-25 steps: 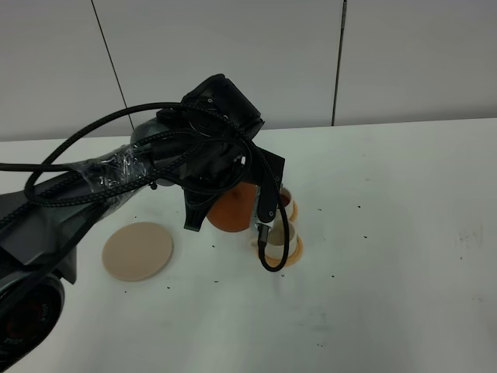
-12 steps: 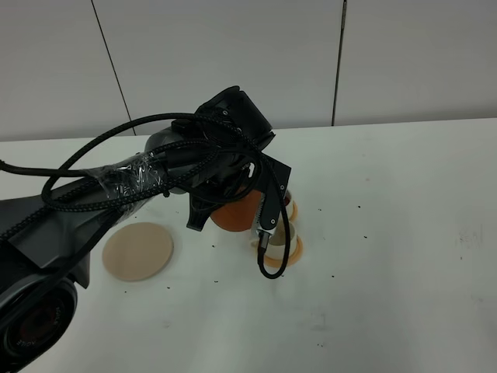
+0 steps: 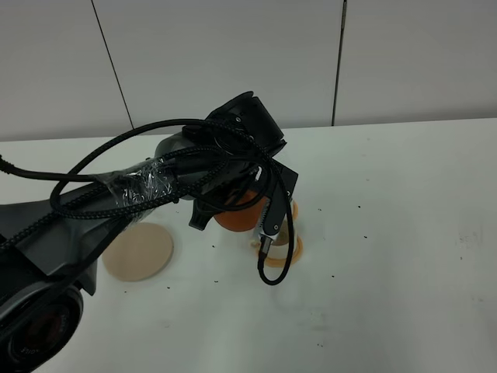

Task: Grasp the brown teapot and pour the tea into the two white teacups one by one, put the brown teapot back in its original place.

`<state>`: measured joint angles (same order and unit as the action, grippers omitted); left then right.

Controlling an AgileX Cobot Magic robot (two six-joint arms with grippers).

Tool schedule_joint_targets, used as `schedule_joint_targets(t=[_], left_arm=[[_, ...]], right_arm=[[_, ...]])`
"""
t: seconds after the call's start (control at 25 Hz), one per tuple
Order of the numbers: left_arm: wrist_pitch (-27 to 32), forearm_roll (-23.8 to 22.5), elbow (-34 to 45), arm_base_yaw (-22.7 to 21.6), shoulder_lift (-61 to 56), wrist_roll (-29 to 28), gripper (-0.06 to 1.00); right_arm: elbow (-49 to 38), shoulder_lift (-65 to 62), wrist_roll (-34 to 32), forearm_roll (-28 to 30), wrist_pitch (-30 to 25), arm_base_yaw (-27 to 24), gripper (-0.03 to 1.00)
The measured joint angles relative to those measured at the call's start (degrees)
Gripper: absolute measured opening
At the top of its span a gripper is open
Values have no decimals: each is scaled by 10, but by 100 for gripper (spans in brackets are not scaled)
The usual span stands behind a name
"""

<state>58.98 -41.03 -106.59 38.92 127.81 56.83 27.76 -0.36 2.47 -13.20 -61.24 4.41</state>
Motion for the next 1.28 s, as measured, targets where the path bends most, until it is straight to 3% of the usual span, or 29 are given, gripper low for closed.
schedule_joint_targets(t=[1.28], left_arm=[[25,-41,0,18,8,25,17]], right_arm=[[0,0,0,0,0,0,24]])
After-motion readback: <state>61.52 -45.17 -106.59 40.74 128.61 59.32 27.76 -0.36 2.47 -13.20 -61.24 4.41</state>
